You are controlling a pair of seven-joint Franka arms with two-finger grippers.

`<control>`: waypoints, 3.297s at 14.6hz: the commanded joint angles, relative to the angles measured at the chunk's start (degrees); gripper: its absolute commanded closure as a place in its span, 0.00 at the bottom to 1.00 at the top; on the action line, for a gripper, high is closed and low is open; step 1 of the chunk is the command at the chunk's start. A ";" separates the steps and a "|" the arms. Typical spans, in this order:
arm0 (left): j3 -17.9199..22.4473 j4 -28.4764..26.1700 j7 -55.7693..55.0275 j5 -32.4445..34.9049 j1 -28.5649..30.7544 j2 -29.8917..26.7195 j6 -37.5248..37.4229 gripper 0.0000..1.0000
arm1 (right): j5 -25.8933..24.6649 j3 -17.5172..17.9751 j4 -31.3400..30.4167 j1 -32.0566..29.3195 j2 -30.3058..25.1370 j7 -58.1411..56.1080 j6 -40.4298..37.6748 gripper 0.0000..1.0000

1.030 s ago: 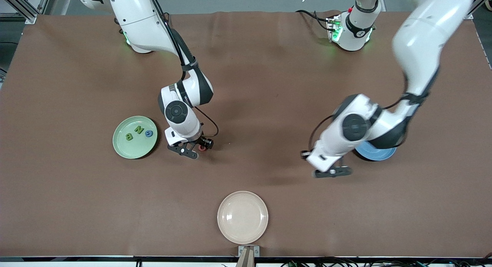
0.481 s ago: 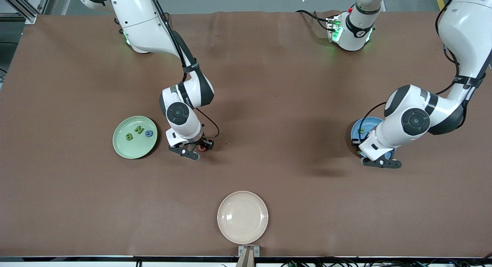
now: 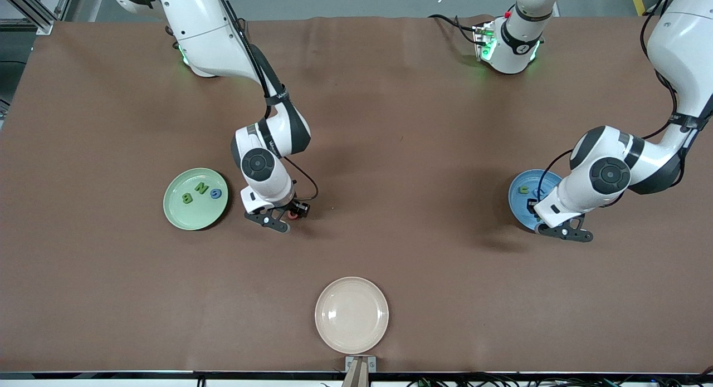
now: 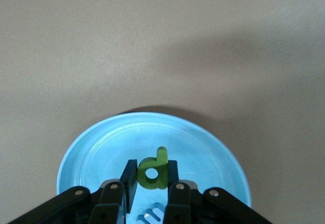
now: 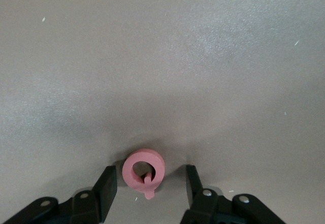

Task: Sort upper and lower case letters into plates
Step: 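Place the d on the blue plate while the right gripper grasps the Q, then place the Q on the green plate while the left gripper withdraws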

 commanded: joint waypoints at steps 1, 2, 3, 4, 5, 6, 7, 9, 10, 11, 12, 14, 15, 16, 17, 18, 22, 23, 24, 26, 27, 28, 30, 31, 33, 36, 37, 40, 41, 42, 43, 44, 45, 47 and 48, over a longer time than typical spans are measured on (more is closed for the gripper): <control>-0.37 -1.31 1.51 3.05 1.98 1.03 1.13 0.85 | 1.15 -0.43 0.71 0.56 0.61 0.61 0.18 0.41; -0.37 -1.31 2.04 3.66 2.25 1.65 1.13 0.85 | 1.15 -0.43 0.71 0.56 0.61 0.61 0.18 0.41; -0.28 -1.31 2.04 4.02 2.25 2.00 1.13 0.85 | 1.15 -0.43 0.71 0.56 0.70 0.52 0.18 0.41; 0.15 -1.31 2.04 4.63 2.25 2.18 1.22 0.85 | 1.15 -0.43 0.71 0.56 0.70 0.52 0.18 0.41; 0.59 -1.31 2.04 5.33 2.17 2.62 1.56 0.85 | 1.15 -0.43 0.71 0.56 0.70 0.52 0.18 0.42; 0.77 -1.40 2.04 5.34 2.16 2.88 2.00 0.85 | 1.15 -0.43 0.71 0.56 0.70 0.52 0.18 0.44; 0.86 -1.66 2.13 5.34 2.16 2.97 2.01 0.85 | 1.15 -0.43 0.71 0.48 0.70 0.52 0.18 0.47; 0.86 -2.01 2.04 5.34 2.16 3.15 2.01 0.85 | 1.15 -0.43 0.71 0.30 0.96 0.52 0.18 0.61; 0.86 -2.01 2.04 5.34 2.25 3.24 2.09 0.84 | 1.15 -0.43 0.71 0.21 0.96 0.52 0.18 0.69; 0.95 -2.19 2.04 5.34 2.25 3.24 2.09 0.84 | 1.15 -0.43 0.71 0.13 0.96 0.52 0.18 0.80; 1.21 -2.45 2.04 5.34 2.25 3.15 2.09 0.84 | 1.15 -0.43 0.71 0.04 0.96 0.52 0.09 0.90; 1.21 -2.63 2.04 5.34 2.25 3.15 2.36 0.83 | 1.15 -0.43 1.06 -0.31 0.79 0.44 -0.43 0.97; 1.21 -2.63 2.04 5.34 2.25 3.06 2.36 0.78 | 1.15 -0.43 1.24 -0.58 0.53 0.00 -0.79 0.98; 1.21 -2.63 2.22 5.34 2.25 2.89 2.36 0.70 | 1.15 -0.52 1.33 -1.19 0.18 -0.18 -1.49 0.99; 1.21 -2.54 2.22 5.34 2.34 2.71 2.36 0.51 | 1.06 -0.60 1.59 -2.24 -0.26 -0.53 -3.58 0.99; 1.13 -2.54 2.31 5.34 2.43 2.45 2.36 0.25 | 0.98 -0.69 2.29 -3.21 -1.05 -0.79 -6.30 0.99; -1.93 -2.45 6.35 2.37 4.87 -0.97 0.78 0.00 | 0.36 -1.04 0.20 -8.65 -7.19 -9.29 -14.58 1.00; -4.65 -2.37 6.44 0.96 7.50 -1.59 -1.14 0.00 | 0.27 -1.22 -1.99 -10.14 -9.39 -12.54 -14.59 1.00; -8.50 -2.37 7.40 0.08 11.01 -1.68 -3.42 0.00 | 0.18 -1.66 -4.71 -11.81 -11.67 -16.84 -14.50 1.00; -19.39 -2.37 8.46 -1.42 21.62 -1.60 -8.86 0.00 | 0.18 -3.23 -9.72 -14.19 -15.37 -25.19 -13.98 1.00; -24.14 -2.02 8.55 -2.38 26.20 -1.34 -11.85 0.00 | 0.10 -4.37 -11.22 -14.64 -15.99 -27.58 -13.71 1.00; -26.54 -1.58 8.55 -3.09 28.51 -1.25 -13.71 0.00 | -0.25 -5.86 -12.37 -14.64 -16.26 -29.34 -13.27 1.00; -27.09 -0.44 8.46 -3.45 29.32 -0.99 -14.43 0.00 | -0.78 -6.93 -13.96 -14.64 -16.26 -30.76 -11.79 1.00; -27.09 -0.08 8.46 -3.45 29.32 -0.81 -14.43 0.00 | -0.78 -7.02 -14.83 -14.73 -16.18 -31.46 -10.12 1.00; -27.18 0.18 8.46 -3.54 29.41 -0.81 -14.43 0.00 | -0.78 -7.02 -16.07 -16.30 -15.56 -33.92 -7.13 1.00; -27.18 1.06 8.46 -4.32 29.41 -0.81 -14.43 0.00 | -0.78 -6.93 -18.53 -17.89 -15.56 -36.91 -2.73 1.00; -27.18 1.24 8.37 -4.59 29.41 -0.81 -14.43 0.00 | -0.70 -6.93 -18.71 -18.50 -15.47 -37.79 -2.03 0.99; -27.18 1.33 7.23 -4.68 29.24 -0.81 -14.34 0.00 | -0.61 -6.85 -18.71 -18.95 -14.42 -38.24 -1.06 0.99; -27.18 1.33 7.23 -4.68 29.23 -0.81 -14.34 0.00 | -0.61 -6.76 -18.71 -18.95 -13.90 -38.24 -0.44 0.99; -27.18 1.33 7.23 -4.68 29.23 -0.81 -14.34 0.00 | -0.52 -6.76 -18.62 -18.95 -13.28 -38.15 0.26 0.98; -27.26 1.33 7.23 -4.68 29.23 -0.81 -14.34 0.00 | -0.43 -6.67 -18.54 -18.95 -12.75 -38.15 0.70 0.98; -27.26 1.33 7.14 -4.68 29.15 -0.81 -14.34 0.00 | -0.17 -6.58 -18.45 -18.86 -12.31 -38.15 1.05 0.98; -27.26 1.33 7.06 -4.68 28.89 -0.81 -14.34 0.00 | 0.01 -6.58 -18.27 -18.77 -11.96 -38.06 1.06 0.97; -27.18 1.33 7.05 -4.68 28.88 -0.81 -14.34 0.00 | 0.01 -6.49 -18.18 -18.77 -11.78 -38.06 1.06 0.96; -27.18 1.33 7.05 -4.68 28.88 -0.72 -14.34 0.00 | 0.01 -6.49 -18.18 -18.77 -11.61 -38.06 1.06 0.96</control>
